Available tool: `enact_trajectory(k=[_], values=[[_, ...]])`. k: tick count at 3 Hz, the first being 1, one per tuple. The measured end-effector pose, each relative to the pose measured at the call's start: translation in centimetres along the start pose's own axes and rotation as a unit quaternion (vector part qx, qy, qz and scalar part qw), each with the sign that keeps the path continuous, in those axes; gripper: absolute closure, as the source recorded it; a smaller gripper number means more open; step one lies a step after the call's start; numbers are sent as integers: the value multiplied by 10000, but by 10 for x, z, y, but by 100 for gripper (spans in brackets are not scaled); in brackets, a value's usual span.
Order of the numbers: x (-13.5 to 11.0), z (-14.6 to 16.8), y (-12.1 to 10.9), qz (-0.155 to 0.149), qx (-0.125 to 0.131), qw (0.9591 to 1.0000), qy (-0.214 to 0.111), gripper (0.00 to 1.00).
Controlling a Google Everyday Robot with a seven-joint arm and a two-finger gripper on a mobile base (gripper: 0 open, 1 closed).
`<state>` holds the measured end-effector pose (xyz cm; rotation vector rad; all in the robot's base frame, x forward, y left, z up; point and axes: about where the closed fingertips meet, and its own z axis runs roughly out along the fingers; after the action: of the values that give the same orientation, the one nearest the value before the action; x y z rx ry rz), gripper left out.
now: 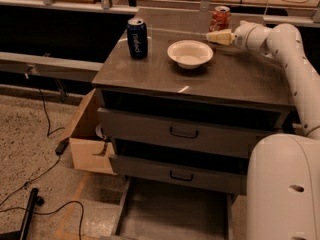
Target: Place coke can into bottom drawer
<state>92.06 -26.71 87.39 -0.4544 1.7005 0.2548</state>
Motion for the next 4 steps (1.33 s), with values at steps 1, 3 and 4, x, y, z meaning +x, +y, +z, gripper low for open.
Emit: enact_trajectory(k=[1, 3, 4], values=[[-3, 14, 17, 33, -230, 9997, -19, 42], [-17, 17, 28, -51, -431, 9989, -180, 88], [-34, -24, 15, -183, -430, 9989, -70, 100]])
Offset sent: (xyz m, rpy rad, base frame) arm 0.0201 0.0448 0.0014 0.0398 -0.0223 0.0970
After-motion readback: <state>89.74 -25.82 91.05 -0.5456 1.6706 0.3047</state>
